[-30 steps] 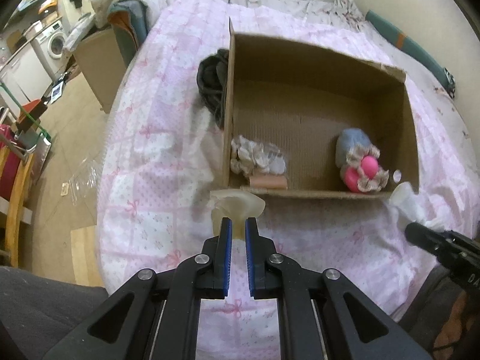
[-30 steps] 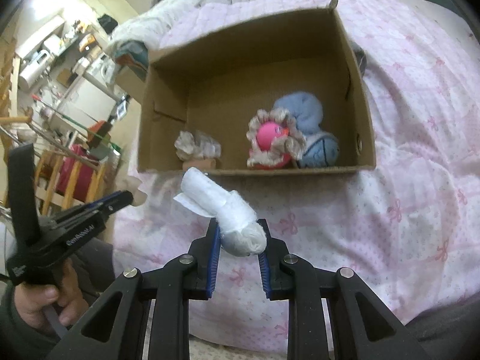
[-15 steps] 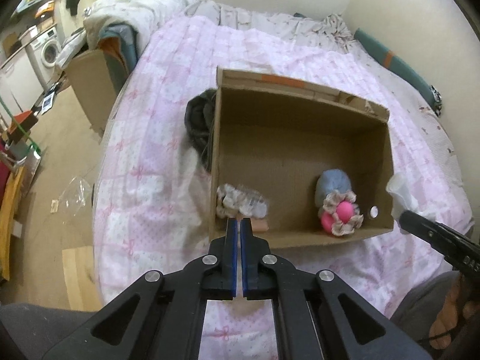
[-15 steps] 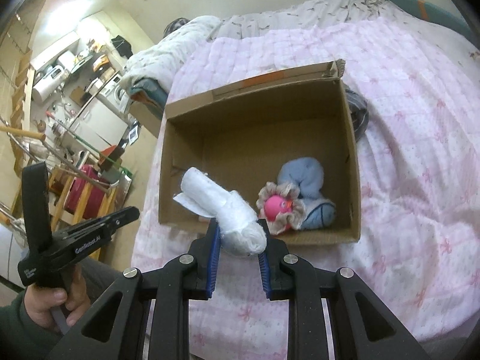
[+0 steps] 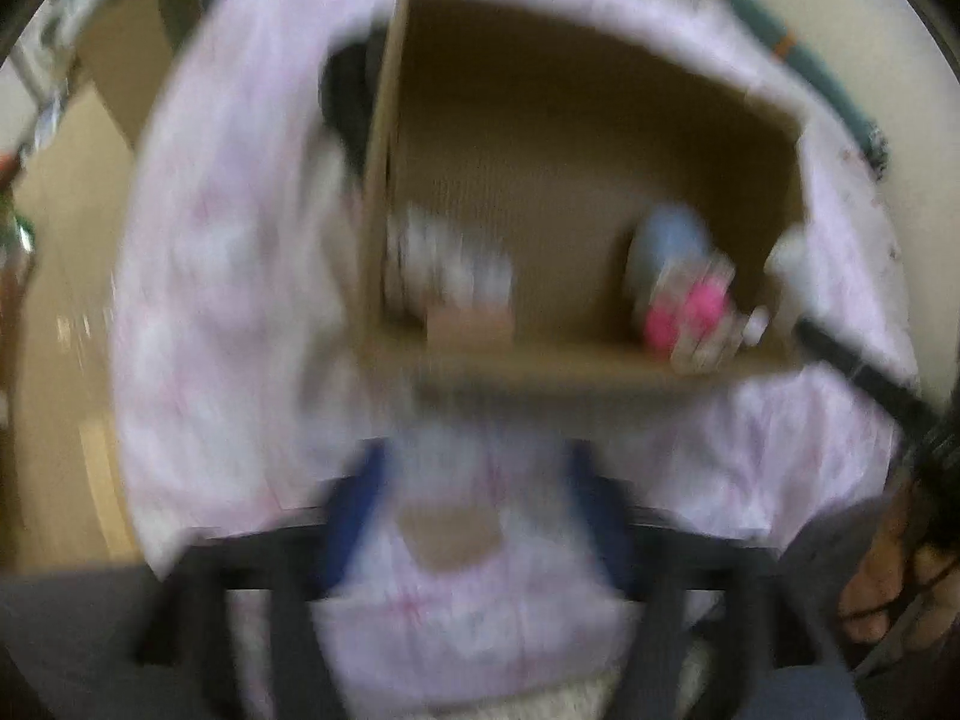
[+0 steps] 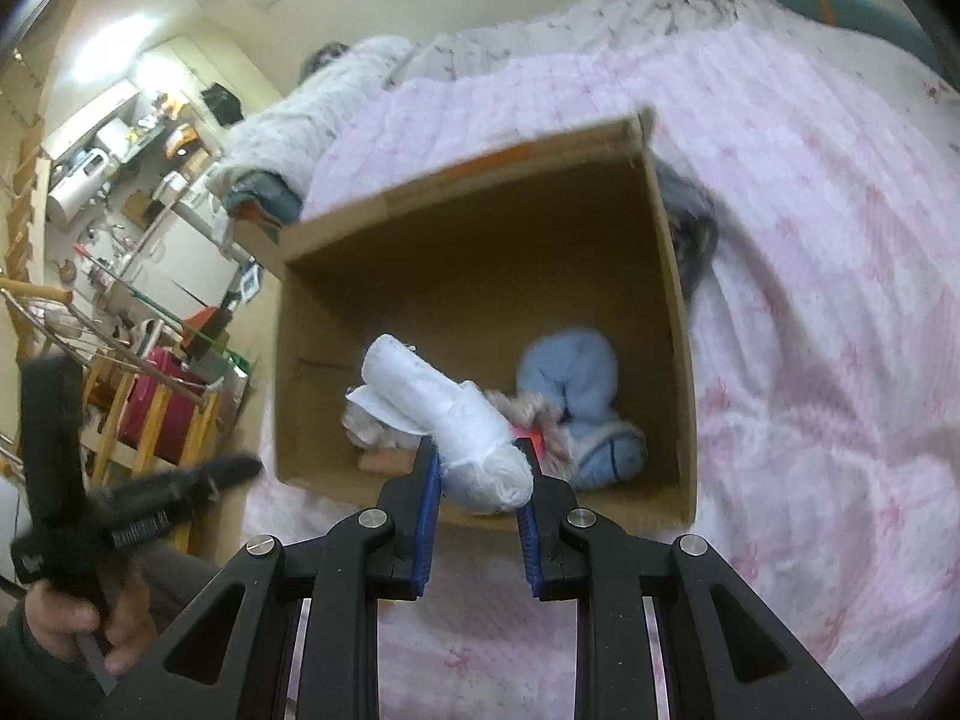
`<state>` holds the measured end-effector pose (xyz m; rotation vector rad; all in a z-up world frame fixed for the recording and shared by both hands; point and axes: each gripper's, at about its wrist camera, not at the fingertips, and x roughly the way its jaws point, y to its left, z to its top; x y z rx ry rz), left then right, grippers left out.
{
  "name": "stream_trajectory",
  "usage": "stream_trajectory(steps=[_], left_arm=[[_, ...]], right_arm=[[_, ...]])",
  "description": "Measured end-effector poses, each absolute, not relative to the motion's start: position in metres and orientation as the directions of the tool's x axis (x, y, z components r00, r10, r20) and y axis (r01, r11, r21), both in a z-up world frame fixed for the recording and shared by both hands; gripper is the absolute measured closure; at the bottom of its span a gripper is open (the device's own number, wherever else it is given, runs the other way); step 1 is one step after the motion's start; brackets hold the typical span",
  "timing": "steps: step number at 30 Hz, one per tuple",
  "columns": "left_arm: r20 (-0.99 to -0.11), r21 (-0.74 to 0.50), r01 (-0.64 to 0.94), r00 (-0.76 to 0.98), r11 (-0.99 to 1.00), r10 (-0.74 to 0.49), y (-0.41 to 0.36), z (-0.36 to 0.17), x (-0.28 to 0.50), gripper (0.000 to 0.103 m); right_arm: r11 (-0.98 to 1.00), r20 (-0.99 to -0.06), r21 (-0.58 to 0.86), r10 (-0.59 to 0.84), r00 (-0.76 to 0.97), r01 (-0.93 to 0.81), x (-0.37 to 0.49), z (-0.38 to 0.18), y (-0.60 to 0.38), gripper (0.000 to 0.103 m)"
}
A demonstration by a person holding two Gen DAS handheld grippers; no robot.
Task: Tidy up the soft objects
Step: 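Carry the card and white sock over the box with both tools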
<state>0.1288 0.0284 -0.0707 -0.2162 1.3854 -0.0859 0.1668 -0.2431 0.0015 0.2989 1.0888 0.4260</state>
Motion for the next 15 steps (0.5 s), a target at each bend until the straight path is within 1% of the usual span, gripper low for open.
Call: stream_trajectory(steps=[2,4,5,7,8,9,10,11,12,13,15], left_arm=[[-0.974,-0.203,-0.065,0.116,0.977,-0.194,0.020,-0.095,0.125,0.032],[-0.988,-0.149,-0.049,0.048,0.988,-0.146,0.010,-0.117,0.125,0.032],[-0.991,-0.135,-0.038,0.022,0.990,-0.134,0.005,-0.124,0.124,0.033],[-0.995,-0.101,-0.003,-0.009,0.995,-0.101,-0.003,-0.137,0.121,0.045],[-0.997,-0.080,0.013,-0.012,0.997,-0.080,-0.006,-0.140,0.120,0.063],[-0.998,-0.060,0.028,-0.014,0.998,-0.060,-0.008,-0.143,0.119,0.070],[-0.999,-0.047,0.037,-0.012,0.998,-0.047,-0.010,-0.144,0.119,0.072],[-0.999,-0.048,0.038,-0.007,0.998,-0.048,-0.010,-0.145,0.118,0.078],[-0.998,-0.056,0.042,-0.007,0.998,-0.056,-0.011,-0.144,0.117,0.092],[-0.998,-0.061,0.047,-0.005,0.997,-0.061,-0.012,-0.142,0.117,0.094],[-0.999,-0.045,0.054,0.019,0.997,-0.046,-0.011,-0.135,0.116,0.095]], right_arm=[[0.889,-0.806,0.424,0.457,0.375,-0.172,0.168,-0.008,-0.242,0.078],[0.889,-0.806,0.425,0.458,0.374,-0.174,0.170,-0.009,-0.241,0.078],[0.889,-0.806,0.422,0.457,0.376,-0.177,0.171,-0.009,-0.240,0.078],[0.891,-0.808,0.416,0.454,0.376,-0.181,0.171,-0.009,-0.240,0.078],[0.891,-0.808,0.416,0.453,0.375,-0.180,0.170,-0.010,-0.240,0.078],[0.891,-0.808,0.417,0.453,0.376,-0.178,0.169,-0.010,-0.240,0.078],[0.891,-0.808,0.417,0.454,0.376,-0.179,0.170,-0.009,-0.240,0.078],[0.891,-0.807,0.418,0.454,0.377,-0.178,0.168,-0.010,-0.241,0.078],[0.891,-0.807,0.418,0.454,0.378,-0.179,0.168,-0.010,-0.241,0.078],[0.891,-0.807,0.418,0.455,0.378,-0.180,0.168,-0.010,-0.241,0.078],[0.891,-0.807,0.417,0.454,0.378,-0.180,0.168,-0.011,-0.241,0.078]])
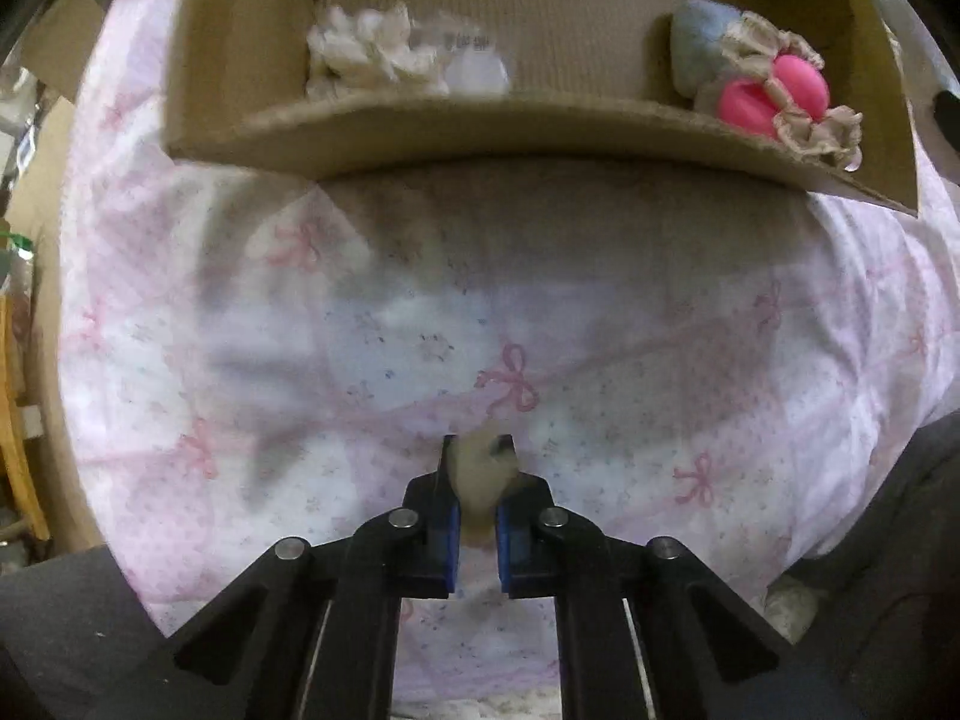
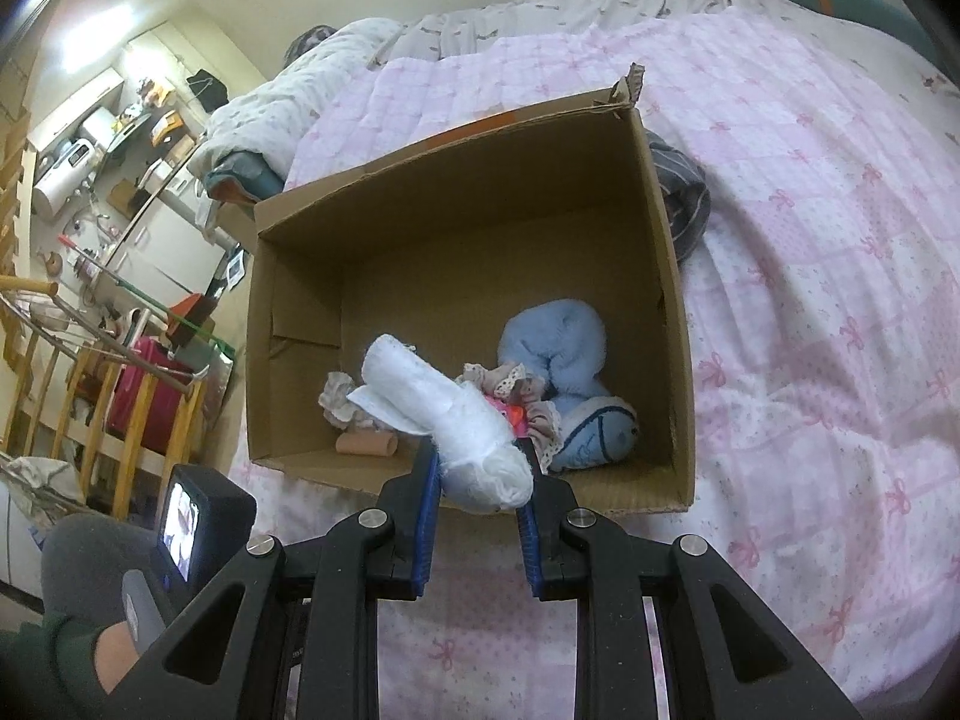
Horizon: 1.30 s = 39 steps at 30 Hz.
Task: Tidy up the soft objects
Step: 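Carry the card and white sock over the box with both tools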
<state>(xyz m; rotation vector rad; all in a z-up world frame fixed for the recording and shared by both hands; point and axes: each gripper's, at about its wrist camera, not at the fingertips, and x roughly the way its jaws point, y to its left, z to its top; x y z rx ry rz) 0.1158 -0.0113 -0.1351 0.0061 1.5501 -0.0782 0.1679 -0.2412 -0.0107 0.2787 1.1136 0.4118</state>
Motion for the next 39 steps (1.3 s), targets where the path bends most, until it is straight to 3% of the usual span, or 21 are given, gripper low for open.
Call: stream_trajectory(steps=[11,18,25,31,39], left_arm=[[-0.971,-0.067,-0.050,0.234,0.997,-0.054,0.017,-0.058,0.113,0.095],[-0.925,-0.149,-0.070,0.362,0.986,-0.114,0.028,-0.012,0.140,0.095],[-0.951,-0.183,0.004,0.251,0.983,-0.179,0.010,-0.047,0.126,0.094],[-0.930,-0.268,-0.027,0.268,0.963,-0.251,0.015,-0.045,0.133,0.094],[-0.917,-0.174,-0.030,0.370,0.984,-0.151,0.013,-0.017,0.186,0.094]], right_arm=[[0.886,-0.799,0.420,0.464,0.382,-0.197,0.164,-0.004,-0.241,0.078],[0.884,-0.796,0.418,0.467,0.386,-0.209,0.166,0.002,-0.238,0.078],[0.884,-0.792,0.429,0.467,0.393,-0.186,0.174,0.000,-0.243,0.078],[0.881,-0.797,0.435,0.473,0.374,-0.188,0.176,-0.004,-0.240,0.078],[0.861,-0.783,0.476,0.508,0.359,-0.179,0.195,0.000,-0.237,0.078]])
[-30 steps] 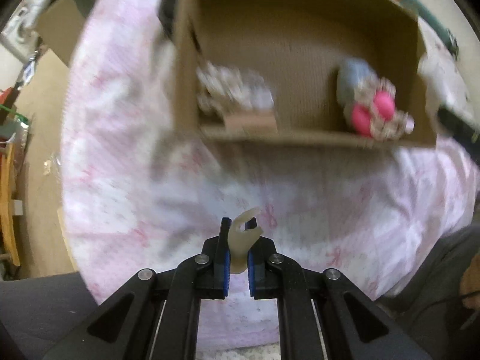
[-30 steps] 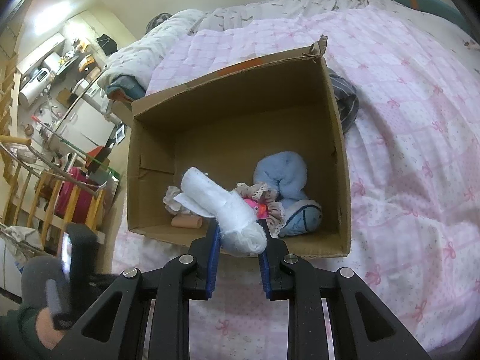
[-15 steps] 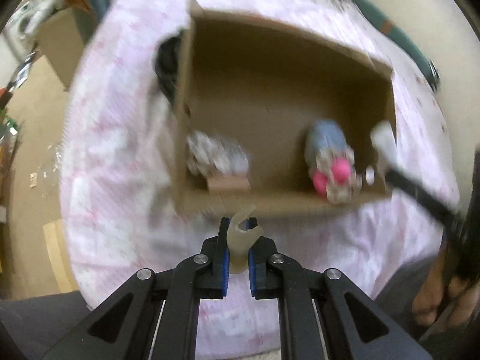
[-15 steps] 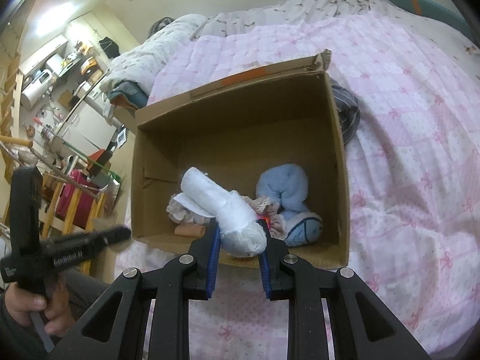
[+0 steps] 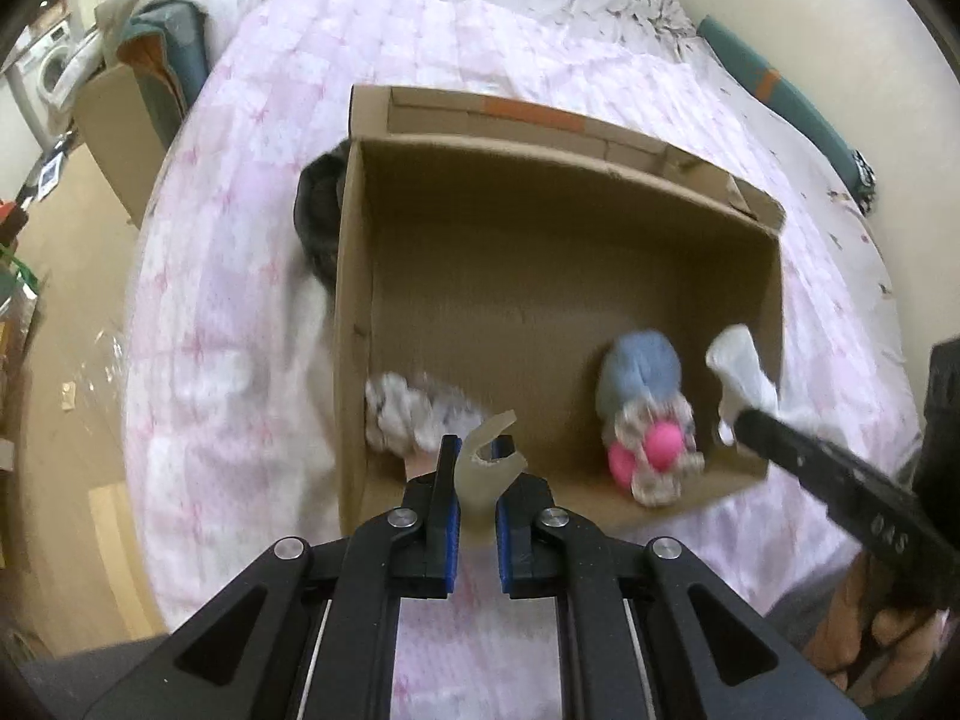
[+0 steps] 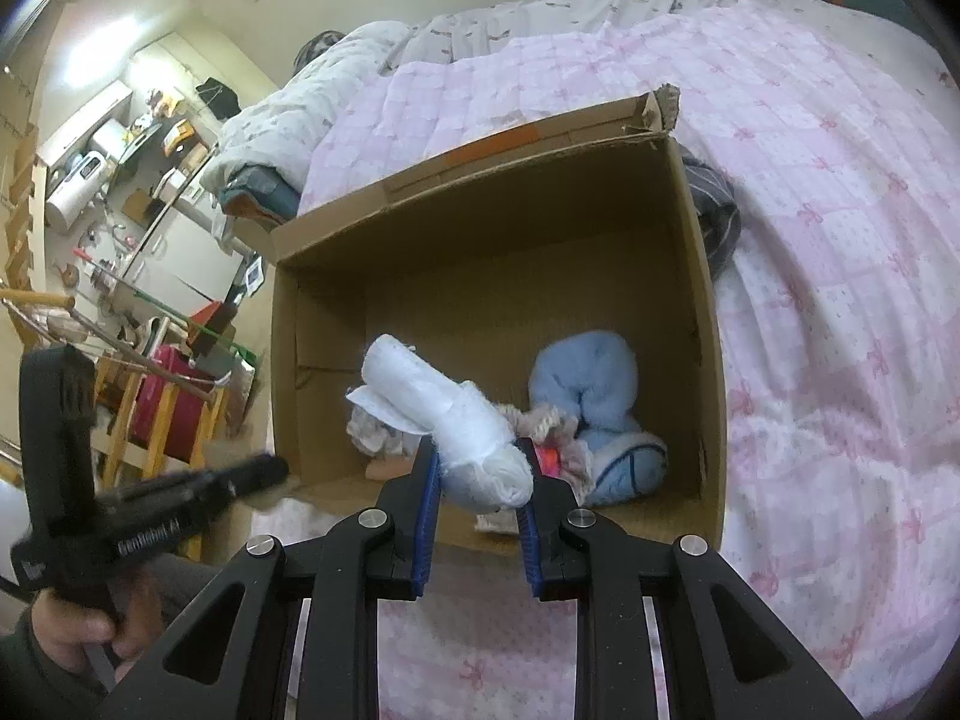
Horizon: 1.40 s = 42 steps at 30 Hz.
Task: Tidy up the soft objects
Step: 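Carry the card and white sock over the box with both tools, then open both tools to drop the card and sock into the box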
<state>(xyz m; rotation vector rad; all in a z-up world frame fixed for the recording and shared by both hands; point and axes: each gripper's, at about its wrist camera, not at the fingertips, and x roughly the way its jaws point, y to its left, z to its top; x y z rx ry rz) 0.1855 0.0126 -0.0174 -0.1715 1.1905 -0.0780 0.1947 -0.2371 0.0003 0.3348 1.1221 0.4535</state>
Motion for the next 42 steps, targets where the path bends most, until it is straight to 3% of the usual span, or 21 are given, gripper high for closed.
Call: stream_trajectory(steps=[9,19,22,24,29,31,33,37,42], left_arm=[[-0.902,-0.123,-0.039,0.421,0.992,-0.096,0.012,-0.050,0.198,0.091],[-0.883,-0.120,-0.013,0.458,0.993,-0.100,0.007,-0.057,0.199,0.087],[-0.885,-0.139,-0.012,0.451,0.990,-0.119,0.008,-0.057,0.198,0.079],[-0.887,-0.175,-0.010,0.435,0.985,-0.153,0.009,-0.058,0.200,0.060],[-0.882,-0.164,-0.004,0.449,0.986,-0.145,0.007,-0.051,0.197,0.042],[-0.873,-0.155,0.000,0.468,0.988,-0.136,0.007,-0.045,0.194,0.040],[-0.863,-0.137,-0.003,0.492,0.991,-0.118,0.008,-0.039,0.190,0.040],[-0.834,-0.129,0.002,0.540,0.992,-0.110,0.013,-0.022,0.183,0.040],[-0.796,-0.083,-0.003,0.601,0.997,-0.064,0.018,0.003,0.175,0.040]], right_arm=[[0.840,-0.766,0.520,0.538,0.351,-0.152,0.210,-0.019,-0.231,0.078],[0.870,-0.803,0.461,0.493,0.334,-0.176,0.211,-0.038,-0.222,0.078],[0.874,-0.804,0.451,0.485,0.344,-0.180,0.212,-0.037,-0.219,0.078],[0.886,-0.806,0.426,0.464,0.367,-0.184,0.211,-0.035,-0.217,0.078],[0.876,-0.788,0.437,0.482,0.382,-0.204,0.210,-0.030,-0.215,0.076],[0.858,-0.770,0.474,0.513,0.378,-0.198,0.210,-0.029,-0.218,0.069],[0.834,-0.738,0.520,0.548,0.394,-0.185,0.209,-0.026,-0.225,0.025],[0.814,-0.691,0.549,0.570,0.445,-0.191,0.207,-0.014,-0.231,0.020],[0.850,-0.719,0.505,0.512,0.471,-0.153,0.206,-0.005,-0.237,0.020]])
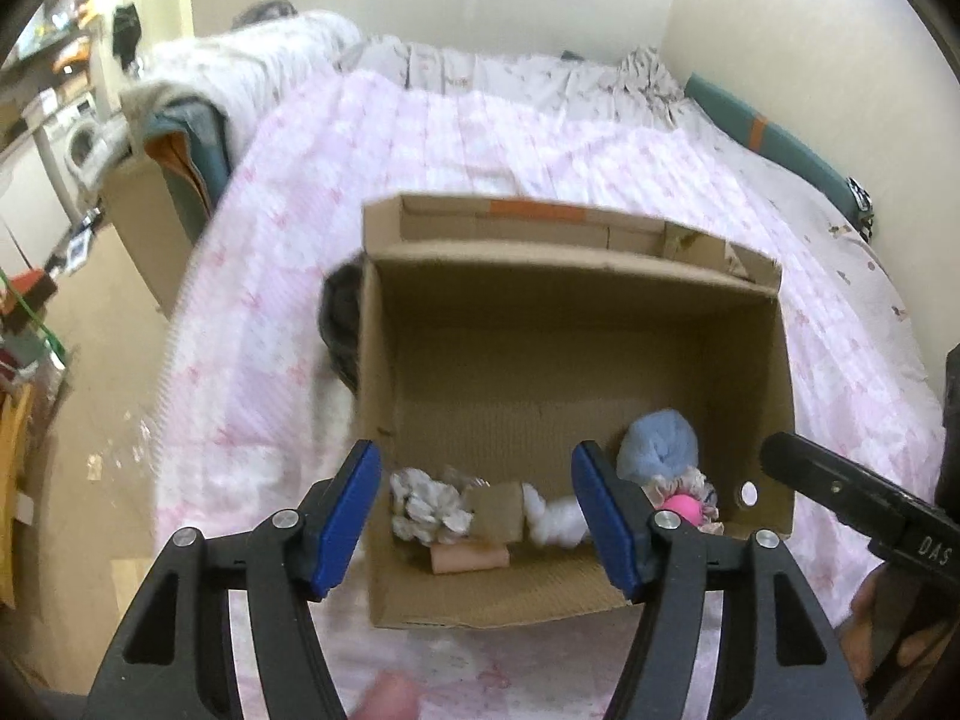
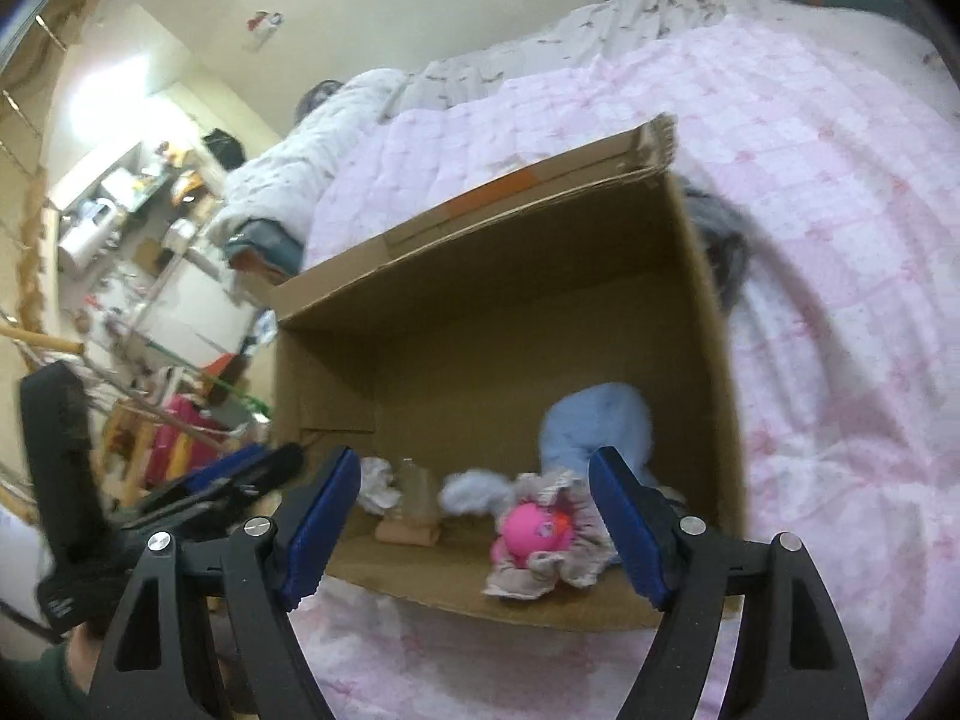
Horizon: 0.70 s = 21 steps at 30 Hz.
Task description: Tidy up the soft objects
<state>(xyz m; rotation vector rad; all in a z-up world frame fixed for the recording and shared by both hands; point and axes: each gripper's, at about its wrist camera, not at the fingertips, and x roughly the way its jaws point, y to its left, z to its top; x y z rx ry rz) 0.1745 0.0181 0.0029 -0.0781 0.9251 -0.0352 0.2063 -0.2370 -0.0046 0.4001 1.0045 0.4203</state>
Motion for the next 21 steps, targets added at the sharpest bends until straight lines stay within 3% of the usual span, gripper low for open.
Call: stream_trajectory(steps=[7,9,11,21], left_arm=[[-0.754,-0.053,-0.052,0.657,0.997,-0.006,0.032,0.032,0.153,0.039],[-0.755,-0.058,-0.056,0.656,0.997,-0.007,0.036,0.035,0.146,0.036],[-0.752,-0.065,-0.065,0.659,0.996,-0.006,0.041,0.037,0.137,0.034],[-0.715,-0.057,-0.071,0.699,0.996,0.009,0.042,0.042,0.082,0.034]], right_arm=[[0.881,-0.720,0.447,0.456,0.523,-0.154,0.191,0.027,-0.243,0.017],[0.890,-0.707,0.425,0.439,0.554,-0.163,0.180,0.037,-0.246,0.005],[0.898,-0.686,0.404,0.423,0.592,-0.174,0.169,0.047,-0.249,0.001],[0.934,-0.648,0.314,0.344,0.679,-0.173,0.126,0.067,-0.255,0.000]])
